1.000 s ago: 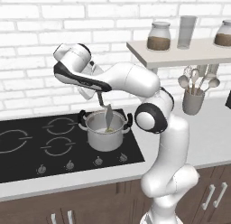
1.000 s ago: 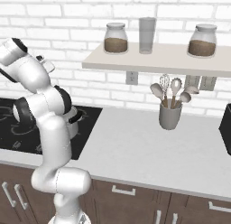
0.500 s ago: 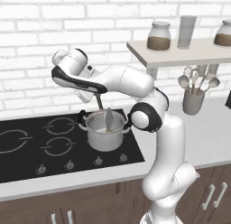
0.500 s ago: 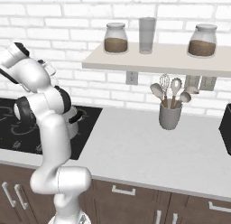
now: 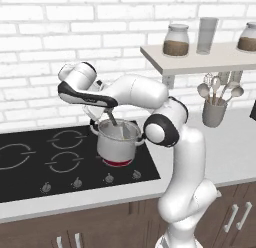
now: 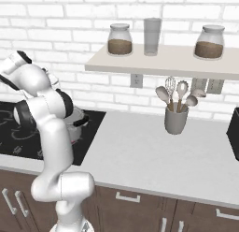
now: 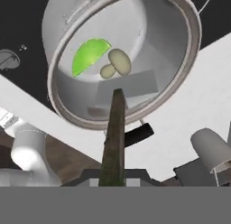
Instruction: Put the mushroom and lemon wedge in the pot. Retrieve the spatula and lightly stir the vegetables in the pot.
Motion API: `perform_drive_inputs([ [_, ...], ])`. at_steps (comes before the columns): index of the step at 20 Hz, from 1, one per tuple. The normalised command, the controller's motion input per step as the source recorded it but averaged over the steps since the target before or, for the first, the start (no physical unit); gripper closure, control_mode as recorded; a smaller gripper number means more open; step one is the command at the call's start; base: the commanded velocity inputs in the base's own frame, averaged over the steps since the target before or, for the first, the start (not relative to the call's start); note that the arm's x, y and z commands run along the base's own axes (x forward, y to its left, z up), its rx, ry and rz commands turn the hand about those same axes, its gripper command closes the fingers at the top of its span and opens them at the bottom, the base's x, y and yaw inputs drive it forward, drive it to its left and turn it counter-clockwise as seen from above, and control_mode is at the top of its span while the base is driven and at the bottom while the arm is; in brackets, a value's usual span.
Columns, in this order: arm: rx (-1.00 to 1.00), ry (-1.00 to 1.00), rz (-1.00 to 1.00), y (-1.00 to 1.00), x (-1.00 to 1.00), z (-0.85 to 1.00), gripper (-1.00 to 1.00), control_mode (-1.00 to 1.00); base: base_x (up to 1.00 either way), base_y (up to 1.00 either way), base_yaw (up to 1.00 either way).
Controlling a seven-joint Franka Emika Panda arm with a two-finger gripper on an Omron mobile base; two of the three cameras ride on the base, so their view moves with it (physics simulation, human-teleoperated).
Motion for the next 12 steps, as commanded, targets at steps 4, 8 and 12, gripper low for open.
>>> perform_drive_inputs([
  [4,0.03,0.00,0.00,0.00,-0.10,-0.22,1.00,-1.00,0.00,0.00,0.00],
  [8,0.13,0.00,0.00,0.11,-0.36,-0.01,1.00,-1.00,0.00,0.00,0.00],
  [12,0.19,0.00,0.00,0.07,-0.11,0.00,1.00,-1.00,0.00,0.00,0.00],
])
